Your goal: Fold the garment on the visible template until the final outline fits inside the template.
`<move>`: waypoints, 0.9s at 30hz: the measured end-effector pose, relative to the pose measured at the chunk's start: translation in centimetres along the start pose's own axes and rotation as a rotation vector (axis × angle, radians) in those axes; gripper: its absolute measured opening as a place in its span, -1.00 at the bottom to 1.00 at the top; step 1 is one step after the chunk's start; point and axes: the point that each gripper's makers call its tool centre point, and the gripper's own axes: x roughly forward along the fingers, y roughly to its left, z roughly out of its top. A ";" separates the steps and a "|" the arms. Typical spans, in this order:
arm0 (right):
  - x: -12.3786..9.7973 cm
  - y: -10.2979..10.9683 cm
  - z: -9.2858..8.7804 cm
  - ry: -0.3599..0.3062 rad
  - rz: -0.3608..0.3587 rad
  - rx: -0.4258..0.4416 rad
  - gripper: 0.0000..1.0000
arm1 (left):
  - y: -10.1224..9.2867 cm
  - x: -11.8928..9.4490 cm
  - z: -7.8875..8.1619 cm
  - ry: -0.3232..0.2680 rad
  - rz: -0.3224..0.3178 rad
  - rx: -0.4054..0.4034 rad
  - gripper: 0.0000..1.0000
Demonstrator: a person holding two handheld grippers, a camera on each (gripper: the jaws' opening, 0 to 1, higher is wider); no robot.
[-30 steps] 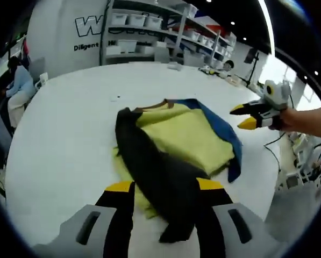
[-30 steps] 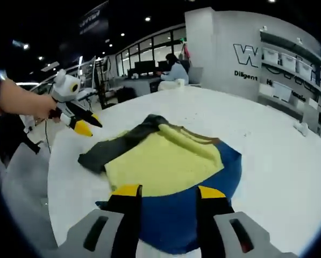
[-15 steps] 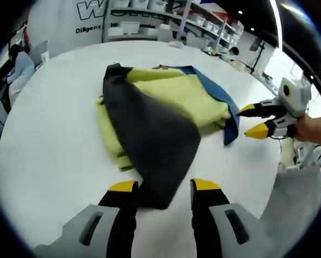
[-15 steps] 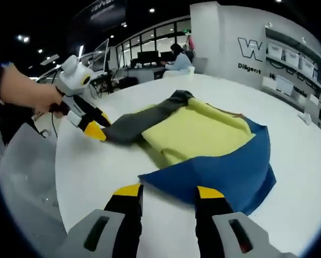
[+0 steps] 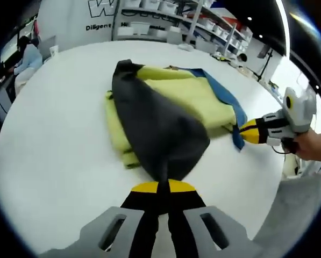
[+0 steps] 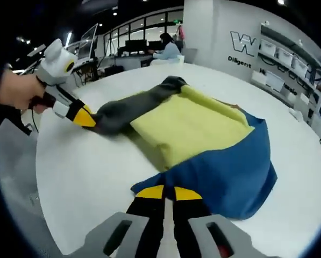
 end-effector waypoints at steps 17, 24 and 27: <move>-7.4 -8.1 2.3 -0.126 -0.114 0.057 -1.00 | 4.5 -5.7 4.6 -0.110 0.021 0.006 -0.91; -10.8 -15.2 1.1 -0.121 -0.225 0.087 -1.00 | 8.5 -7.4 6.3 -0.120 0.089 0.024 -0.92; -11.8 -17.4 0.6 -0.116 -0.250 0.106 -1.00 | 10.0 -7.7 7.1 -0.120 0.117 0.032 -0.92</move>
